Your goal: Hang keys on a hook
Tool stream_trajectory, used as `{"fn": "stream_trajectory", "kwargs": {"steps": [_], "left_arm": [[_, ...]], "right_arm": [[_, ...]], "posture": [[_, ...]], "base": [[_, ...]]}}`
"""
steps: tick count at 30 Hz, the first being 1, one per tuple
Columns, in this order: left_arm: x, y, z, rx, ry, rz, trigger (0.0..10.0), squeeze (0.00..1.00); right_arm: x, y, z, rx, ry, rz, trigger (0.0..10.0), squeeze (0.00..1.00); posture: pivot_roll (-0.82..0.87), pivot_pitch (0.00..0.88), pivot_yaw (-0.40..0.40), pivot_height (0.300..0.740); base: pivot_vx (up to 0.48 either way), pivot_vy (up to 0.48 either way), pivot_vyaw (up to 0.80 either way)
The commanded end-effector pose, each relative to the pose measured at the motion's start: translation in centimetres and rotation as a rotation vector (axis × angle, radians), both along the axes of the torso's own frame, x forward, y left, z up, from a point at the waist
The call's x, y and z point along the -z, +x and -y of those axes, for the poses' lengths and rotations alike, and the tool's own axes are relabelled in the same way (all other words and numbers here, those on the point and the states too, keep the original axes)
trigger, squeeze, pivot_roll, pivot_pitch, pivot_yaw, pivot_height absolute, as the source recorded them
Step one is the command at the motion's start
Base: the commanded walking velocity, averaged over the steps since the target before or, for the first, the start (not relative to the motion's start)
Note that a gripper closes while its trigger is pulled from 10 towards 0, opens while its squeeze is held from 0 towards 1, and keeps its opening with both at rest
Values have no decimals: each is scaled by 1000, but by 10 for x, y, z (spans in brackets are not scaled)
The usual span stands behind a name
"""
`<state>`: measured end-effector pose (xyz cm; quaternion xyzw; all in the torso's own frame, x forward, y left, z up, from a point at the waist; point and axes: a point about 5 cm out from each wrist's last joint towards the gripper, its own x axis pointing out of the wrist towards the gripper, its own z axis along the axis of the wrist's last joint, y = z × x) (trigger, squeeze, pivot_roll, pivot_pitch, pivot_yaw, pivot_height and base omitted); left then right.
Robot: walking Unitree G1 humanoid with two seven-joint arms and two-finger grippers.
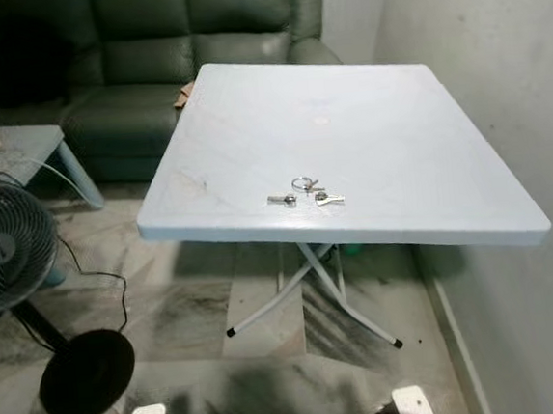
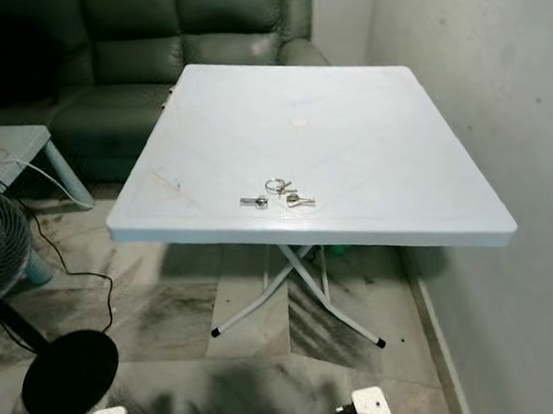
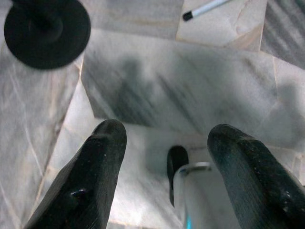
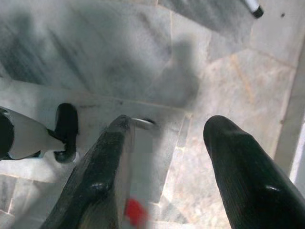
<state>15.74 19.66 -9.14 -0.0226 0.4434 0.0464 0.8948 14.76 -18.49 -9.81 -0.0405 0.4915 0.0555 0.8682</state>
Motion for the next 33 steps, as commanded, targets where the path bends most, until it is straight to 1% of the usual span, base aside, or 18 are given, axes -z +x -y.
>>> {"fn": "stream_trajectory", "kwargs": {"steps": [1,7,8,12,17,18,30,32,33], "left_arm": [[2,-3,6,20,-15,-10,10000,0],[2,-3,6,20,-14,-7,10000,0],[2,-3,7,47,1,-10,10000,0],[2,-3,7,28,-9,-3,10000,0],[2,-3,7,29,-9,-2,10000,0],[2,-3,7,27,-9,-1,10000,0],[2,-5,8,35,3,9,10000,0],[0,-2,8,43,8,30,10000,0],[-1,1,8,49,8,51,10000,0]], "right_arm": [[1,-3,2,8,-10,-9,10000,0],[1,-3,2,8,-9,-9,10000,0],[1,-3,3,8,-9,-9,10000,0],[1,-4,3,10,-9,-9,10000,0],[1,-4,3,22,-4,-9,10000,0],[1,-4,3,28,1,-9,10000,1000],[1,-4,5,31,7,1,10000,1000],[0,-2,5,16,2,21,10000,1000],[-2,2,4,12,12,41,10000,1000]], "posture": [[-89,0,-17,740],[-88,0,-18,740],[-87,0,-18,740],[-86,0,-19,740],[-86,0,-20,740],[-86,0,-20,740],[-89,0,-19,740],[-90,0,-19,740],[-92,0,-18,740]], "base": [[0,465,0],[0,388,0],[0,0,0],[0,0,0],[0,0,0],[0,0,0],[0,0,0],[0,0,0],[0,0,0]]}}
